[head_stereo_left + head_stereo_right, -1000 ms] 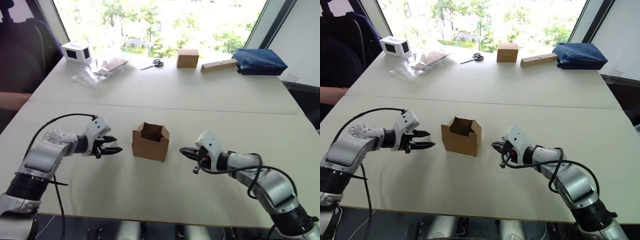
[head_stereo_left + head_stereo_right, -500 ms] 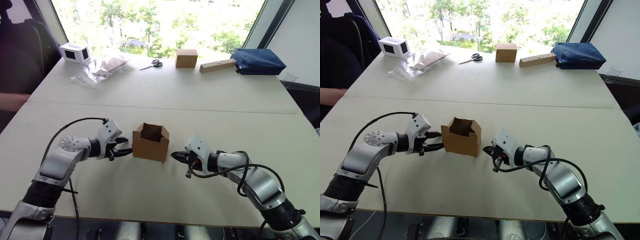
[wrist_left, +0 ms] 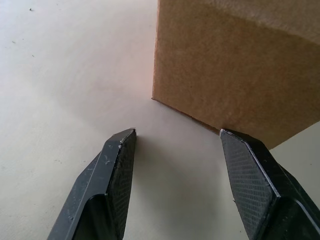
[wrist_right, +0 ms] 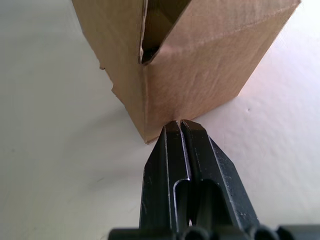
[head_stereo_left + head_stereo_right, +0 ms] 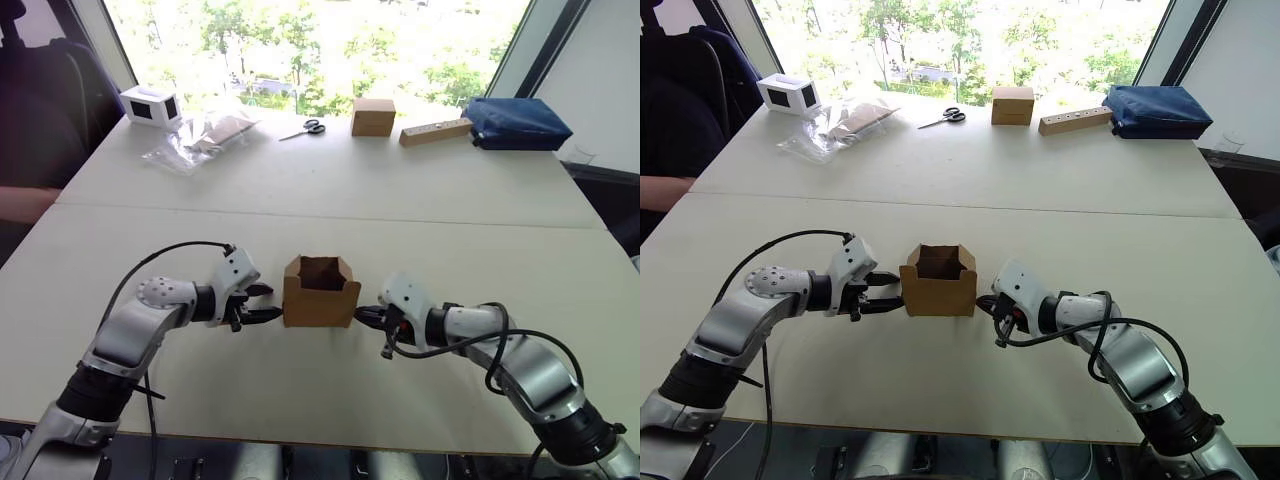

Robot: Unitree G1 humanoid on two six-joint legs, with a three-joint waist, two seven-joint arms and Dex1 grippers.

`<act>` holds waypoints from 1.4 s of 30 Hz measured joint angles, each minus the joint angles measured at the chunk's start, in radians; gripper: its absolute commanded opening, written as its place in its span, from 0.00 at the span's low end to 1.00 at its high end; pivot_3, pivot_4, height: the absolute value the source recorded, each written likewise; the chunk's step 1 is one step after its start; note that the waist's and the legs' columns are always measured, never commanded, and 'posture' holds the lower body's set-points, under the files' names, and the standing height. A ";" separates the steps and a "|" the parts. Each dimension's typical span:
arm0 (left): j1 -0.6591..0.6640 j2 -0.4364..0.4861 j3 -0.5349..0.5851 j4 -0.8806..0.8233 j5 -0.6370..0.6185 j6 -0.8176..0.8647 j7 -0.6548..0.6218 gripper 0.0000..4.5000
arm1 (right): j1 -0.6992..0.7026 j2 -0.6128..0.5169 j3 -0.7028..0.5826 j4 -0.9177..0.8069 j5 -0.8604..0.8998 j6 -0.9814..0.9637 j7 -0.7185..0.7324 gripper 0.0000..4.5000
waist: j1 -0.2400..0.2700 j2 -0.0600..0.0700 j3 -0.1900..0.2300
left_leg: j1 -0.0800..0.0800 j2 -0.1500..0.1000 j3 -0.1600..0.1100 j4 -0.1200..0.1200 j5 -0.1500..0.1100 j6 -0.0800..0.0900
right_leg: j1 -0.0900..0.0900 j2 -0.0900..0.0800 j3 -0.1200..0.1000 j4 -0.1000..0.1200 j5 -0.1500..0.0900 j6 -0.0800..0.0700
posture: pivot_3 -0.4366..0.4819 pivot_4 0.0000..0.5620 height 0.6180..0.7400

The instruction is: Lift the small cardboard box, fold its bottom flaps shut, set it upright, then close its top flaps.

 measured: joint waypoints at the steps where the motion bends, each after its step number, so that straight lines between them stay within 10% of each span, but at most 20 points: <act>1: -0.001 0.000 0.001 0.007 0.000 -0.008 0.000 0.60 | 0.001 0.000 0.000 -0.004 0.000 0.004 0.002 0.00 | 0.000 0.000 0.000 | 0.000 0.000 0.000 0.000 0.000 0.000 | 0.000 0.000 0.000 0.000 0.000 0.000 | 0.48 0.27 1.00; 8: -0.030 0.043 0.058 0.110 0.006 -0.069 -0.021 0.60 | 0.008 -0.062 -0.020 -0.019 -0.004 0.005 0.028 0.00 | 0.000 0.000 0.000 | 0.000 0.000 0.000 0.000 0.000 0.000 | 0.000 0.000 0.000 0.000 0.000 0.000 | 0.48 0.27 1.00; 16: -0.108 0.099 0.185 0.121 -0.141 0.031 -0.135 0.01 | 0.056 -0.114 -0.198 -0.042 0.080 0.014 0.081 0.00 | 0.000 0.000 0.000 | 0.000 0.000 0.000 0.000 0.000 0.000 | 0.000 0.000 0.000 -0.001 0.000 0.000 | 0.48 0.27 1.00; 25: -0.172 0.119 0.131 0.022 -0.234 0.155 -0.241 0.00 | -0.130 -0.062 -0.316 -0.064 0.353 0.158 0.117 0.00 | -0.003 0.000 0.000 | 0.001 0.001 0.000 -0.001 0.000 0.000 | 0.000 0.002 0.000 0.000 0.000 0.000 | 0.48 0.27 1.00; 42: -0.275 0.046 -0.015 0.091 -0.153 0.066 -0.276 0.00 | -0.211 0.013 -0.114 0.053 0.232 0.055 0.116 0.00 | -0.001 0.000 0.000 | 0.000 -0.001 0.000 -0.001 0.000 0.000 | 0.000 0.001 0.000 0.000 0.000 0.000 | 0.48 0.27 1.00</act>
